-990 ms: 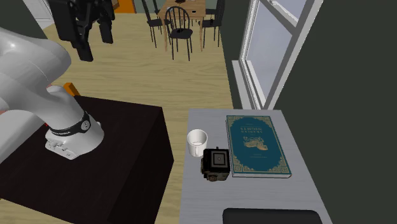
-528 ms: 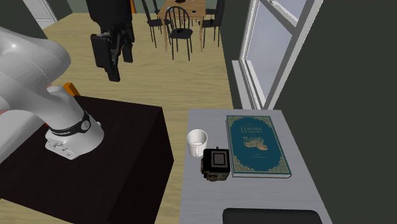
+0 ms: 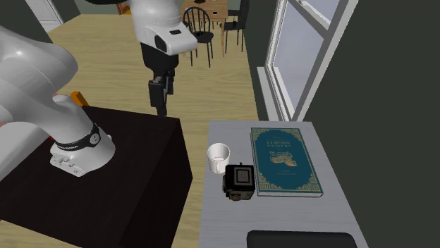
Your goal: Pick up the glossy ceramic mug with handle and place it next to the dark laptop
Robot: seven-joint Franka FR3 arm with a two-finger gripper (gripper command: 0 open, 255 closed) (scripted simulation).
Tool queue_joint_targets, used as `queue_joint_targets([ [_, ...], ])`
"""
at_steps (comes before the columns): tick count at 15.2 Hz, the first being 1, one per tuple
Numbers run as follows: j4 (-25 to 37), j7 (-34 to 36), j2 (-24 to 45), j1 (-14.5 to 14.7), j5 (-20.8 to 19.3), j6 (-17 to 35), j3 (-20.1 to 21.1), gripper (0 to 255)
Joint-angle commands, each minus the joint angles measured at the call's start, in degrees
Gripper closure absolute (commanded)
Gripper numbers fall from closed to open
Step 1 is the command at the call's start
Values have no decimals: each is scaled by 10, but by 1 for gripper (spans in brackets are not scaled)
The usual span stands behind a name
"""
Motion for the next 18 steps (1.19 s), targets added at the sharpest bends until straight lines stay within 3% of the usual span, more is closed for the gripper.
queue_joint_targets([
  [1,-9,5,37,2,1,51,6,0],
  [10,-8,44,227,8,-13,255,39,0],
  [18,56,113,425,17,-86,397,49,0],
])
